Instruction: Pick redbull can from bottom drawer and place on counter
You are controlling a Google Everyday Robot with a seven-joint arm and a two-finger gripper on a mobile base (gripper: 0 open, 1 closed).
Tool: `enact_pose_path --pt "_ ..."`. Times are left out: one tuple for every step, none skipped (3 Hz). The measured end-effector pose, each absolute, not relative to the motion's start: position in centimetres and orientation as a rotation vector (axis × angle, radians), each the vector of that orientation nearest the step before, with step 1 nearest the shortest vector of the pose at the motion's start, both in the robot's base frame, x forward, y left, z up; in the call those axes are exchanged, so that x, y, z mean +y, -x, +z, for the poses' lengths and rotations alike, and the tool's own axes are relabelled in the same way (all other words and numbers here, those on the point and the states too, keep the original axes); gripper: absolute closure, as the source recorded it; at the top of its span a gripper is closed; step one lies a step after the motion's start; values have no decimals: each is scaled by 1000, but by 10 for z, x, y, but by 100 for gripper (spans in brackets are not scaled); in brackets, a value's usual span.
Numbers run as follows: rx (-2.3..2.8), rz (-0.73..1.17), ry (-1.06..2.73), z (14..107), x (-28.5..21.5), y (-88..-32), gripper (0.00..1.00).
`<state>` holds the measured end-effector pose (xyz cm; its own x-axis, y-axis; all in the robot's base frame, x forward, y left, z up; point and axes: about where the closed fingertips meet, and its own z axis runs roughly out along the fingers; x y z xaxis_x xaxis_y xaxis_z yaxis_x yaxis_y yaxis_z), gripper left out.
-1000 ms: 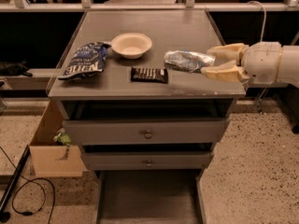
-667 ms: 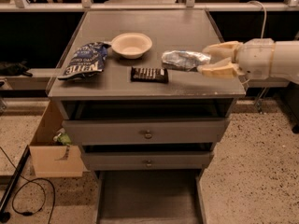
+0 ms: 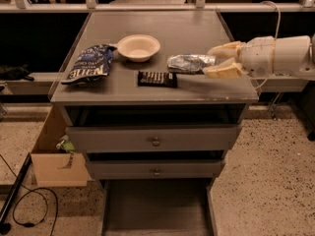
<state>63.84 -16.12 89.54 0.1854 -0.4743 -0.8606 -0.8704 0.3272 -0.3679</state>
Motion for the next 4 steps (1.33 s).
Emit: enact_pose_path --pt "1480 438 1310 883 -165 -649 100" --pt "1501 442 1300 873 -171 -656 100" --pt "1524 448 1280 862 -180 -660 100" --pt "1524 448 1280 862 -180 -660 81"
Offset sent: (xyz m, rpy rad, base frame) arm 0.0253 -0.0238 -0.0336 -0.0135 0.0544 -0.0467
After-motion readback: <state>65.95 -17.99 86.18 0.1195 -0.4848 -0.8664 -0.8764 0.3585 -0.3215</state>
